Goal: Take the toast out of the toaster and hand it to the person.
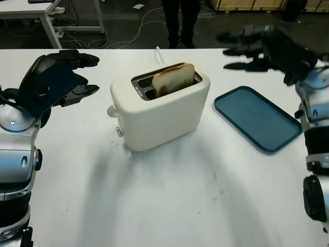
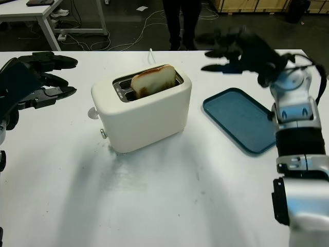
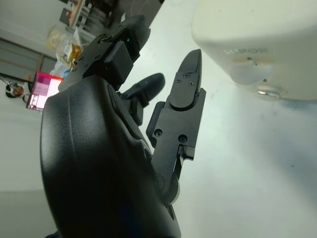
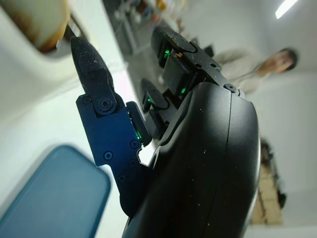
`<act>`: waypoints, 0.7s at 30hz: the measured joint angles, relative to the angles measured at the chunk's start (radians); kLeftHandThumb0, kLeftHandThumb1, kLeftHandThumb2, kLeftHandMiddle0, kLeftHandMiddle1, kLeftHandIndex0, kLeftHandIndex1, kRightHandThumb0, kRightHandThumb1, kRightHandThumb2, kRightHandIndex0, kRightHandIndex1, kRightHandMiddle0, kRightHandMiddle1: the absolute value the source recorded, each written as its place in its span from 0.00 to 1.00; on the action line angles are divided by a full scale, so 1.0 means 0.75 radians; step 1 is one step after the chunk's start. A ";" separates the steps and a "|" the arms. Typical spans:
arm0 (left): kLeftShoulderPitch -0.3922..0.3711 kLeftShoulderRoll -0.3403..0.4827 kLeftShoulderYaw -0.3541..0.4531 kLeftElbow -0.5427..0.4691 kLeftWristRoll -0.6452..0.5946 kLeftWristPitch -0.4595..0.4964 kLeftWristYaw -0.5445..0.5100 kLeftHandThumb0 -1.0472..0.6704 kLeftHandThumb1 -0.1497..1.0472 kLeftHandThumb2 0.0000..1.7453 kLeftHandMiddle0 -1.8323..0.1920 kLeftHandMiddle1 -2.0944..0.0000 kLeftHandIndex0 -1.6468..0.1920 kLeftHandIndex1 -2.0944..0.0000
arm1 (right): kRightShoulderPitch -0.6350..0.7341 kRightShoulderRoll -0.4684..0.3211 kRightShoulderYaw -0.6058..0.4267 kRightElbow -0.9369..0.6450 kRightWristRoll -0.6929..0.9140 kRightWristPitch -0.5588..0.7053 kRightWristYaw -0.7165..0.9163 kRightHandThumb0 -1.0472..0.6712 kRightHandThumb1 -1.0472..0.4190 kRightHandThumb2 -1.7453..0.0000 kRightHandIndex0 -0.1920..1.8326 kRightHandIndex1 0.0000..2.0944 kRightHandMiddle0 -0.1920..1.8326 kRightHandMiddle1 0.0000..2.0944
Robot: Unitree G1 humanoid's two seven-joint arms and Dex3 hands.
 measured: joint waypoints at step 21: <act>-0.001 0.000 -0.008 -0.006 0.001 0.010 0.001 0.55 0.89 0.08 0.80 0.48 0.64 0.83 | -0.104 0.163 0.292 0.124 -0.359 -0.465 -0.196 0.33 0.30 1.00 0.27 0.43 0.46 0.06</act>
